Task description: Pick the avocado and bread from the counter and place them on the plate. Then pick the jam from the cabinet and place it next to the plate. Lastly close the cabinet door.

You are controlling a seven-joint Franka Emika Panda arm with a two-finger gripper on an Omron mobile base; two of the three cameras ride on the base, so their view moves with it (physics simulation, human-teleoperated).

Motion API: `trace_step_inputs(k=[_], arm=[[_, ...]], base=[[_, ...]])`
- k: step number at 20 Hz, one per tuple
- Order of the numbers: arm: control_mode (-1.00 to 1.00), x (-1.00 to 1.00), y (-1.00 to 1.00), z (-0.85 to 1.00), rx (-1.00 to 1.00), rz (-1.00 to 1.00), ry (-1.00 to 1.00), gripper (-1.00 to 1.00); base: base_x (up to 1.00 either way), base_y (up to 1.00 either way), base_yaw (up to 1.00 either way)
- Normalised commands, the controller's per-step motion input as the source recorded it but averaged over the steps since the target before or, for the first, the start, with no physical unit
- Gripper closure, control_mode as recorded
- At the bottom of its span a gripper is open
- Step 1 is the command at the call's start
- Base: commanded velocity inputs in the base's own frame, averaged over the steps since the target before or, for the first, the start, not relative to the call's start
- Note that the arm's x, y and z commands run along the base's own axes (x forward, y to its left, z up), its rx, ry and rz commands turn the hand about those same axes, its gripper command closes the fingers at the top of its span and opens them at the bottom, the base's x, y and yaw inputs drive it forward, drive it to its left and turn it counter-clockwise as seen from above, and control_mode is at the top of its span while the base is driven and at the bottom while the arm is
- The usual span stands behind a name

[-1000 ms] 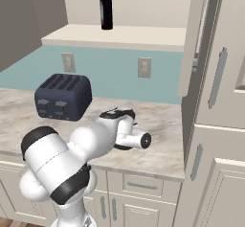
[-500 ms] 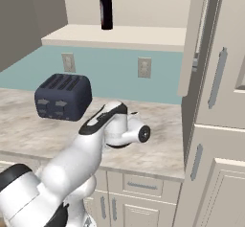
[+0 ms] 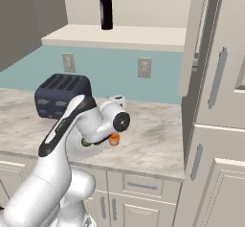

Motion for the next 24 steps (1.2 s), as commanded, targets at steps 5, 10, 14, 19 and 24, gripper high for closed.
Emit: trace_step_inputs(k=[5, 10, 14, 19, 24], arm=[[-1.0, -0.77, 0.36, 0.61, 0.05, -0.01, -0.1, -1.0], [-1.0, -0.74, 0.5, 0.56, 0.07, 0.0, -0.1, -1.0], [-1.0, -0.51, 0.61, 0.7, 0.06, 0.0, -0.03, -1.0], [-1.0, -0.45, 0.63, 0.63, 0.06, 0.0, 0.0, -1.0], [-1.0, -0.61, 0.66, 0.29, 0.03, 0.0, 0.0, -1.0]], base=[[0.0, 0.0, 0.0], [0.0, 0.0, 0.0], [0.0, 0.0, 0.0], [0.0, 0.0, 0.0], [0.0, 0.0, 0.0]])
